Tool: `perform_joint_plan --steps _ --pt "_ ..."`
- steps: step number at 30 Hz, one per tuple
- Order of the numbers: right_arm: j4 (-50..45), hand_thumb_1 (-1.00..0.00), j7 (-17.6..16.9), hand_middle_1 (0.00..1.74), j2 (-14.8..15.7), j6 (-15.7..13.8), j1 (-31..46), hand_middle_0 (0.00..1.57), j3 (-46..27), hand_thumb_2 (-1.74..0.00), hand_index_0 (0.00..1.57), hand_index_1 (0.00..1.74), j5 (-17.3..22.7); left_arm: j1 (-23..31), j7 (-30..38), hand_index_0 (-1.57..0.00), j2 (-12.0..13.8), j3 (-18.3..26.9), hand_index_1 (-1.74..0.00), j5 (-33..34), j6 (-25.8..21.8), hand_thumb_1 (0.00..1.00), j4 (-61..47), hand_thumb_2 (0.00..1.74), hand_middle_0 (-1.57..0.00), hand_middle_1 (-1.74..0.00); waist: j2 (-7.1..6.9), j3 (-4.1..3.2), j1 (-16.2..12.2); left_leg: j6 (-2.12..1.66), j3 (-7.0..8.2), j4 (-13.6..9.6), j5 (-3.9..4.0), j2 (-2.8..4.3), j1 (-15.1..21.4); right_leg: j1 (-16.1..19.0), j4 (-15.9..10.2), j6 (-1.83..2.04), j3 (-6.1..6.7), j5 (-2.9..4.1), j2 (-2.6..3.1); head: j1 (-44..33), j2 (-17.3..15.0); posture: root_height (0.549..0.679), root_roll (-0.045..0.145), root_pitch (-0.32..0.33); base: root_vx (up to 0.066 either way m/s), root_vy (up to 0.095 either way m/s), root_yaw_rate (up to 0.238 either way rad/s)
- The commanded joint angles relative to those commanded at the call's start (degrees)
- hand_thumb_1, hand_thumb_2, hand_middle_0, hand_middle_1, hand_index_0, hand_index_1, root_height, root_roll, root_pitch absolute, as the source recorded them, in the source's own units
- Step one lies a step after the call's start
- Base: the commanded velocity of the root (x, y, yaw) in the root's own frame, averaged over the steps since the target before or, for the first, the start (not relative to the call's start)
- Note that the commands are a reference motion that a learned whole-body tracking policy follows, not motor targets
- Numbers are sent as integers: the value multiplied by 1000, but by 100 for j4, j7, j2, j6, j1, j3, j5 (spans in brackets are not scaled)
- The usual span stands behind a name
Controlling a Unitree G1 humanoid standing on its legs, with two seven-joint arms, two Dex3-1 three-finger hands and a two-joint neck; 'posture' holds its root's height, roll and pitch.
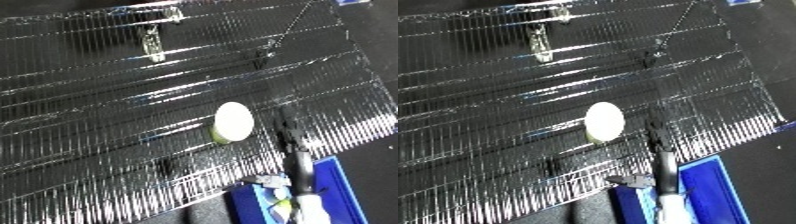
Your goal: Pick up the object and place it into the box
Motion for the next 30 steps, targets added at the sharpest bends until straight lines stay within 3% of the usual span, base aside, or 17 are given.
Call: perform_joint_plan --steps 7,15,22,30 --pt "207 0 118 0 -124 104 -188 0 -11 0 0 0 186 -94 96 -1570 -11 -59 -1740 -8 -27 1000 37 1740 -1570 -1740 91 0 -25 1 32 238 -75 -41 -228 -264 222 -16 55 -56 -40 185 186 664 82 56 29 15 -21" --pt "328 0 251 0 -207 160 -518 0 14 0 0 0 417 -142 150 -1570 -1 -137 -1740 13 -20 1000 32 1740 -1570 -1740 225 0 -5 4 45 282 -90 -96 -365 -478 370 -31 89 -117 -89 389 332 662 92 73 29 -5 28" --pt "452 0 428 0 -342 328 -998 0 81 0 0 0 387 -212 237 -1570 -21 -216 -1740 -50 -4 1000 14 1740 -1570 -1740 408 0 18 -29 52 310 -8 -133 -524 -708 484 -78 106 -170 -117 458 445 660 104 94 26 5 17" --pt "523 0 549 0 -467 570 -1539 0 191 0 0 0 409 -267 350 -1570 -29 -332 -1740 -166 4 1000 -48 1740 -1570 -1740 537 0 69 -51 60 319 78 -131 -750 -1002 596 -128 101 -199 -103 431 563 657 111 123 1 -13 17"
